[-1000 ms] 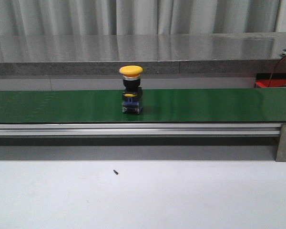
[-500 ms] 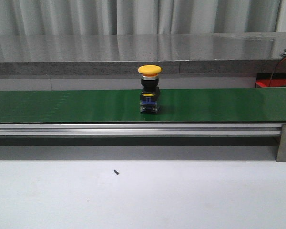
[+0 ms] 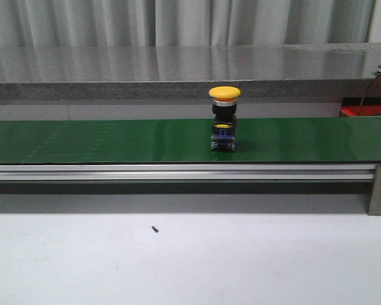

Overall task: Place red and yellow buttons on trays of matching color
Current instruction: 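Lower the yellow button into the yellow tray and open the right gripper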

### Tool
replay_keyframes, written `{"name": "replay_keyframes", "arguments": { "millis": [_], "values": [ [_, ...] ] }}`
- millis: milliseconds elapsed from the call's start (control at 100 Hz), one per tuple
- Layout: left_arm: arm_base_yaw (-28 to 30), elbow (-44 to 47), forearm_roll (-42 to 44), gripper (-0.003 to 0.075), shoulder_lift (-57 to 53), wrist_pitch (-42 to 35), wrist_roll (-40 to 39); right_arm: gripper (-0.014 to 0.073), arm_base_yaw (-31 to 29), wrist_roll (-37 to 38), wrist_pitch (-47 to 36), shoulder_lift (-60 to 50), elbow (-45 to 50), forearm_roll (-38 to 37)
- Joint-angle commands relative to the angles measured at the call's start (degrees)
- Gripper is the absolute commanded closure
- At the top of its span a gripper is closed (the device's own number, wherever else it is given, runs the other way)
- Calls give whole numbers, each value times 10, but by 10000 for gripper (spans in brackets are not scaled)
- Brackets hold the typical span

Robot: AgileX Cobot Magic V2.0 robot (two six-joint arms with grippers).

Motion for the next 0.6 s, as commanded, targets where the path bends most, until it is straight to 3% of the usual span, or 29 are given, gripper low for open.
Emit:
{"name": "replay_keyframes", "arguments": {
  "millis": [0, 340, 590],
  "values": [
    [-5, -17, -11, 740, 1, -19, 0, 50, -2, -6, -6, -44, -16, 7],
    [-5, -17, -11, 740, 1, -18, 0, 50, 15, -6, 33, -162, -16, 34],
    [-5, -17, -11, 740, 1, -18, 0, 50, 119, -19, 46, -213, -17, 34]
  ]
}}
